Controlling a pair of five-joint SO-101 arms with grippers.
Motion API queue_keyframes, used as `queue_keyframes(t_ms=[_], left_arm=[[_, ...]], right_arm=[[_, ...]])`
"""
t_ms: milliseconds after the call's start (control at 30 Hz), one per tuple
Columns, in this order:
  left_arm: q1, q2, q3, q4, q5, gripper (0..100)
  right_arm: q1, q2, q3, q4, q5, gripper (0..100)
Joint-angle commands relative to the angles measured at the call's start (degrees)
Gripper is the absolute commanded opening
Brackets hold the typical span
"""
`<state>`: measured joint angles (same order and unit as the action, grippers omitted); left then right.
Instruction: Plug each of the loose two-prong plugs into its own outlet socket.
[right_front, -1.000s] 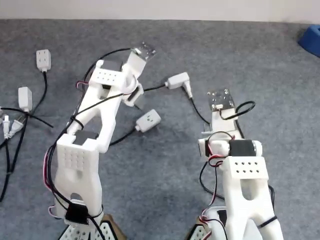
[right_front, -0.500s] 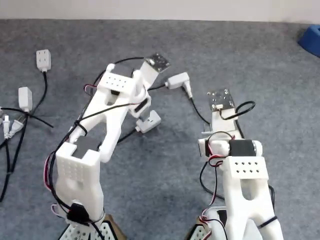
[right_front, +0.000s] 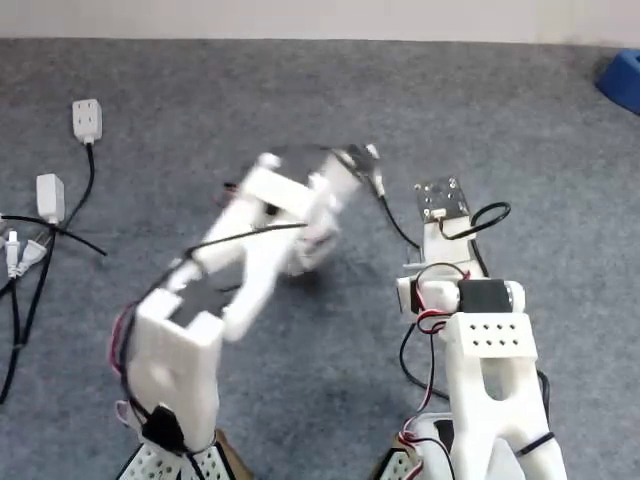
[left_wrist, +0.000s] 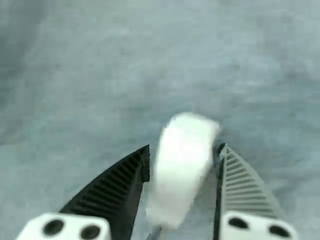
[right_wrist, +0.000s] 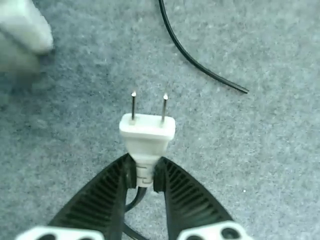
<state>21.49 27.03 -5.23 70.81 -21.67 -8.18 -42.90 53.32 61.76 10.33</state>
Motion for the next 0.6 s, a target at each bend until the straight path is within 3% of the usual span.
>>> queue_keyframes(t_ms=[0,267,567], left_arm=[[4.70,-1.63,-0.48,1.23,0.79,23],[5.05,-2.51,-1.19,4.22,0.88,20],[8.57,-17.19,0.13,12.48,0.97,20]], right_arm=[[-0.13,-0.84,-0.66,-0.22,0.70,0.6],[-0.13,-0.75,-0.75,-0.22,0.70,0.6],[3.91,3.65,-0.75,-0.66,0.79,0.6]])
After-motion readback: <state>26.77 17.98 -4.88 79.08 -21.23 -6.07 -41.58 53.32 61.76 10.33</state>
